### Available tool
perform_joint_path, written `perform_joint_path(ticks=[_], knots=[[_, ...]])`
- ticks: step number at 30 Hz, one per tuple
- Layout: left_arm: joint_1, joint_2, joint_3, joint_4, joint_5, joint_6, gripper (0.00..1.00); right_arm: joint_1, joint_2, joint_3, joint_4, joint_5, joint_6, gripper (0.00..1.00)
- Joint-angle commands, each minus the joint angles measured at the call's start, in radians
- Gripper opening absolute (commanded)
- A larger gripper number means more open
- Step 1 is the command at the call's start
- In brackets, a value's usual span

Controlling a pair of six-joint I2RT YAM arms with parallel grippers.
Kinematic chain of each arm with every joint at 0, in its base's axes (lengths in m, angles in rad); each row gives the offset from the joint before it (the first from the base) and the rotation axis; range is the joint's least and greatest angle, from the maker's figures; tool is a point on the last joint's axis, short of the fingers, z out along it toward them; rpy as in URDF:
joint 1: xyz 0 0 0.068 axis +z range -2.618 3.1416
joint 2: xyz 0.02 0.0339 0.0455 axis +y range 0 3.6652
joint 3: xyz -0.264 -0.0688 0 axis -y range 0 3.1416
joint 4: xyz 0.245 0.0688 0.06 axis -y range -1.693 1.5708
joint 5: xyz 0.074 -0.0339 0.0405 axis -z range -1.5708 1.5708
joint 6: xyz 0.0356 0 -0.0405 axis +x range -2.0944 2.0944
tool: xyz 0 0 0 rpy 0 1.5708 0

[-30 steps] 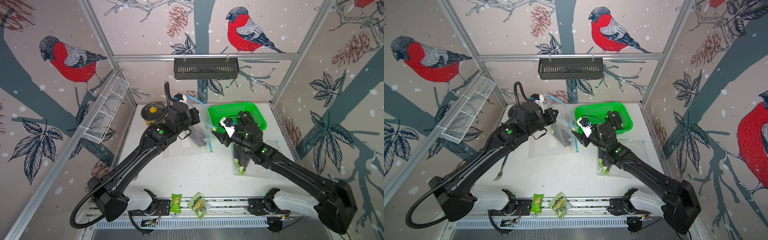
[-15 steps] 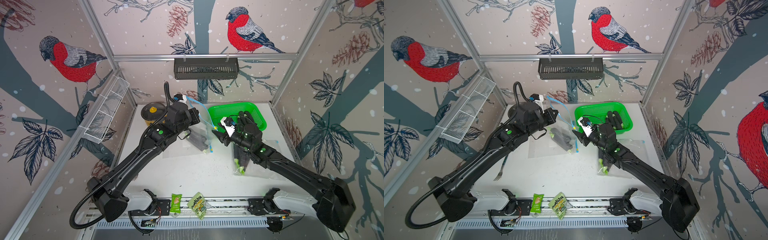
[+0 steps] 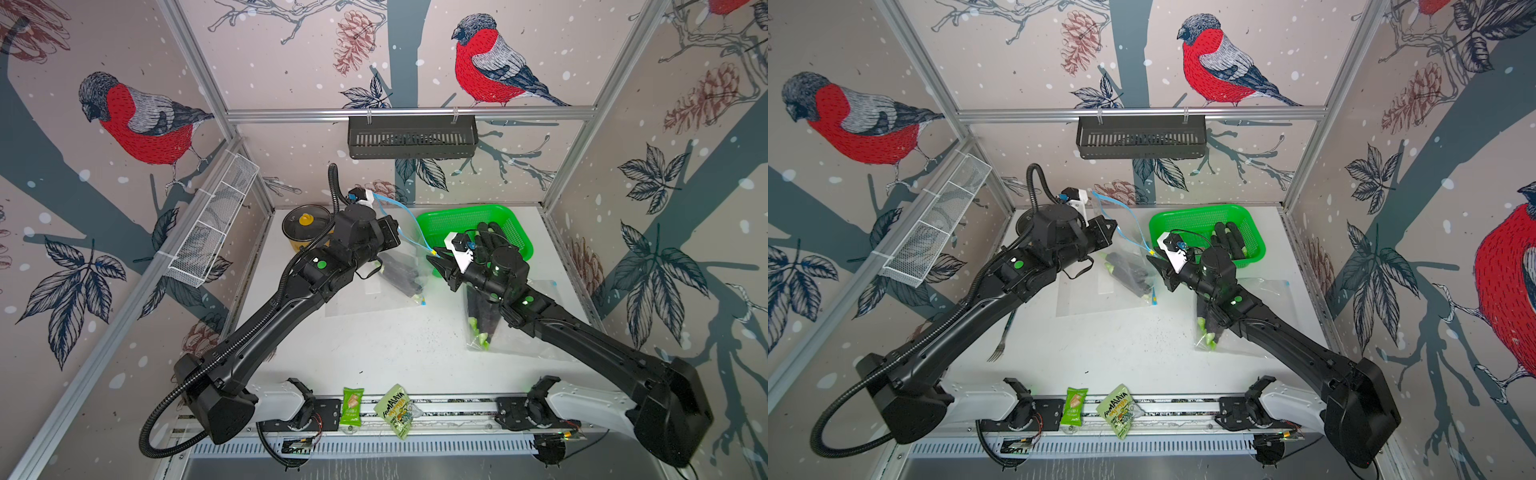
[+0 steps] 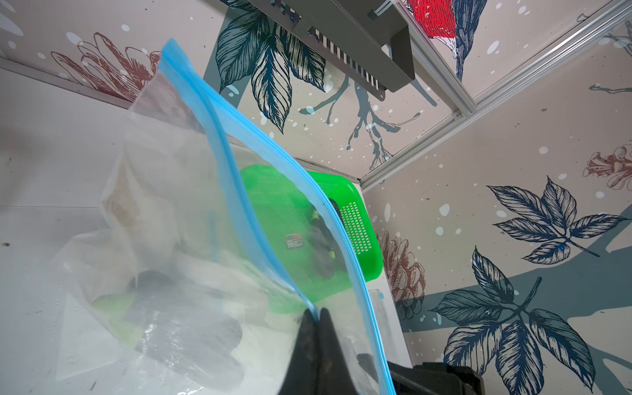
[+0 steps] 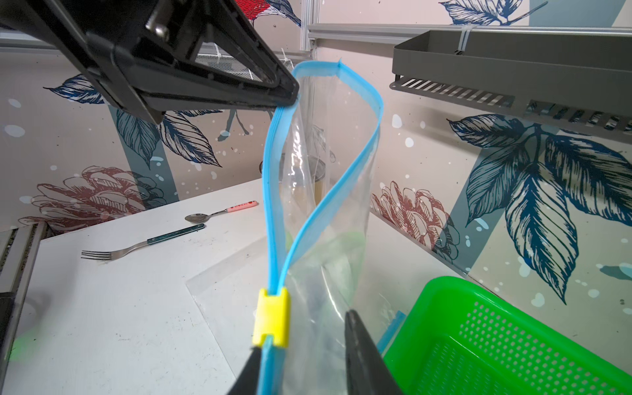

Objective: Place the eggplant in a zip-top bag and seal the zipper
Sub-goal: Zip the zipper on the zipper food storage bag.

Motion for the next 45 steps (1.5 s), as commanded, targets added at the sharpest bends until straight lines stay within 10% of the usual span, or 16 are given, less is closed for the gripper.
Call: perform_joint_path(ticks=[1,6,14,22,33,45], knots=[[0.002,-0.004,0.0,0.046,0.006,-0.002,0.0,-0.009,-0.011,0.009,0.026,-0.041,0.023,0.2],[0.002,-0.011,0.007,0.048,-0.003,0.029,0.01,-0.034,-0.033,0.045,-0.061,-0.073,0.046,0.07],[0.005,-0.041,0.028,0.093,0.012,0.188,0.49,-0.067,-0.01,0.188,-0.321,-0.162,0.022,0.05],[0.086,-0.143,-0.013,0.186,0.273,0.689,0.75,-0.064,0.025,0.358,-0.627,-0.148,-0.047,0.04],[0.129,-0.036,0.083,-0.076,0.804,1.077,0.79,0.023,0.096,0.596,-0.892,-0.104,-0.131,0.04],[0.053,0.078,0.189,-0.284,0.758,1.207,0.69,0.047,0.141,0.635,-0.904,-0.112,-0.147,0.04]])
